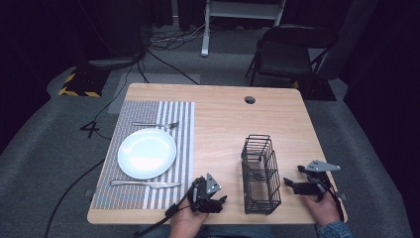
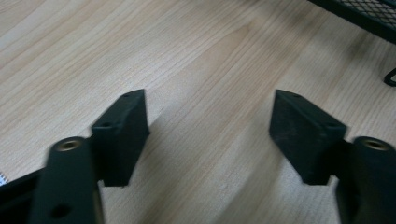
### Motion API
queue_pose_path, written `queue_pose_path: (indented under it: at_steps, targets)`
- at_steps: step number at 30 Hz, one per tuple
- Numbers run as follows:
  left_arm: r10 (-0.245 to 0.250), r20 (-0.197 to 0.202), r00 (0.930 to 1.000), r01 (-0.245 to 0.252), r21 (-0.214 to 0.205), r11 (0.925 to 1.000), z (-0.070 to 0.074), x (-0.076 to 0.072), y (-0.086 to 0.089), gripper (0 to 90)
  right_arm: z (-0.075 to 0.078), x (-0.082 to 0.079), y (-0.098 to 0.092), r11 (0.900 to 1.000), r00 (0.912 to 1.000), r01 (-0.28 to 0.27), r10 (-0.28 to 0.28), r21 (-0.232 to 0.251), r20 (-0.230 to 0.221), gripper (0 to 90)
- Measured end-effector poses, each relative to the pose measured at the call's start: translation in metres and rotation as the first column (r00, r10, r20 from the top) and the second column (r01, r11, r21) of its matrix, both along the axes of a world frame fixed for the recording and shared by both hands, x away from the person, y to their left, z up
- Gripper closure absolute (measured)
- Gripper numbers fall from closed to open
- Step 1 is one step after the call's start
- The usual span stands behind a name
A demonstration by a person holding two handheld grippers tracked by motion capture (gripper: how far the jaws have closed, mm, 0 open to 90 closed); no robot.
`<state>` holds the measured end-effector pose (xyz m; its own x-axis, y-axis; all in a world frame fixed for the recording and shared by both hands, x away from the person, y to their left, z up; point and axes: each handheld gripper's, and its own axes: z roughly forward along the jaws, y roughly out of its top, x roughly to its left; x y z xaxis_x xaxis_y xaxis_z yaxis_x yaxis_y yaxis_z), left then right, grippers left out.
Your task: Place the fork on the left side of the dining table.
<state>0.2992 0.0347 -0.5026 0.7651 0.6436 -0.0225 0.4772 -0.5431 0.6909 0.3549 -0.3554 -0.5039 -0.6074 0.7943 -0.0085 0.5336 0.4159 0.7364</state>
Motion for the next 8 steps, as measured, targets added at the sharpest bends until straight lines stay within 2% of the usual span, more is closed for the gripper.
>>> queue_pose_path:
  at_steps: [3,8]
  targets:
    - [0.012,-0.012,0.9999,-0.012,0.006,0.9999,-0.0005,0.0014,-0.0016,14.5,0.0,0.0,0.0,1.0,1.0,0.001,-0.001,0.0,0.0,17.2]
    - [0.023,-0.01,0.9997,-0.023,0.013,0.9997,-0.0007,0.0009,-0.0031,13.4,0.0,0.0,0.0,1.0,1.0,0.001,-0.001,0.0,0.0,17.2]
